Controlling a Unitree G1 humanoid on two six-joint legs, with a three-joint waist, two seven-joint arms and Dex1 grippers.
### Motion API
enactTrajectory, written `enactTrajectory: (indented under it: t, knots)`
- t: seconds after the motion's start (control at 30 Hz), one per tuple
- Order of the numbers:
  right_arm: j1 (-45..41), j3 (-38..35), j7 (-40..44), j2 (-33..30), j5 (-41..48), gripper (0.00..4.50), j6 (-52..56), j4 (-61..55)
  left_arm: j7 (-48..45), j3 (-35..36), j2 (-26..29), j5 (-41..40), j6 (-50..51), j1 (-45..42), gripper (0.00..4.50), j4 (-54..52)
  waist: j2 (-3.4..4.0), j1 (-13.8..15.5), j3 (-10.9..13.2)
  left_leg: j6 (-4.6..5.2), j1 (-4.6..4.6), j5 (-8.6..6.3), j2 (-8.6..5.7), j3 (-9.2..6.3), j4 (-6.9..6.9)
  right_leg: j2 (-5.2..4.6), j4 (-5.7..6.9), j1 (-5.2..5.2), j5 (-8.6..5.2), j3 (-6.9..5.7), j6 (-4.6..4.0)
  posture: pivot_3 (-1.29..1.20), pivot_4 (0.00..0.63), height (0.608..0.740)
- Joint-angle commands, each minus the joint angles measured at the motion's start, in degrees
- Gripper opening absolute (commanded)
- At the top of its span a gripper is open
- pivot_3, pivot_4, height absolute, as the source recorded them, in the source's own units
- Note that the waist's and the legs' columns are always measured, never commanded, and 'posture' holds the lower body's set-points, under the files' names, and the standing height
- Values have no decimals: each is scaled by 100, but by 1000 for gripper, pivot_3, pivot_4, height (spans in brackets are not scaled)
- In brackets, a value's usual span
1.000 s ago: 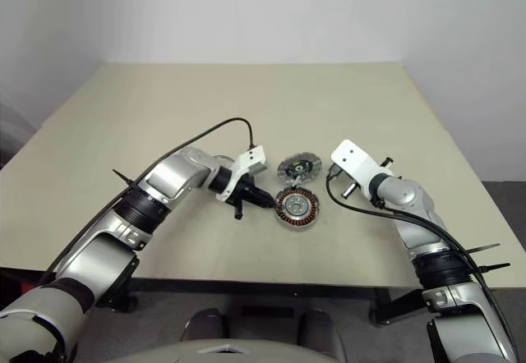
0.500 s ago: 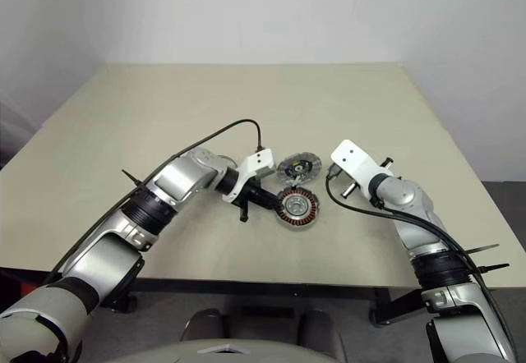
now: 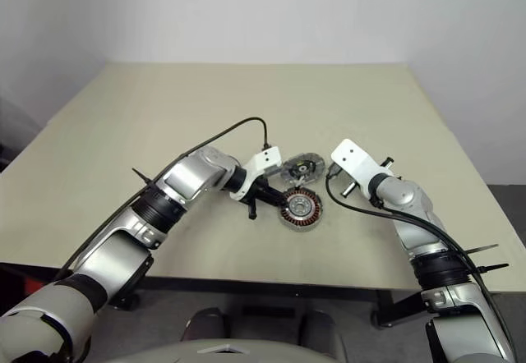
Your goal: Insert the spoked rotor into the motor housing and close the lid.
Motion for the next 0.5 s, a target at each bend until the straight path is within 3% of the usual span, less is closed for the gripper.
enactTrajectory:
  t: [0.03,0.5]
  knots:
    - [-92,-100,-53,-2,-15,0,-84,-188,98,162,-157,-59,-44,-172,56,6,0,4,0,3,-2,0,-1,0,0,-1,0,0,0,0,0,0,0,740]
    - [-141,-108,-79,-3,-21,0,-149,-111,-6,359,-186,-300,154,-219,56,-127,0,-15,0,6,1,0,3,0,0,2,0,-1,1,-3,2,0,0,740]
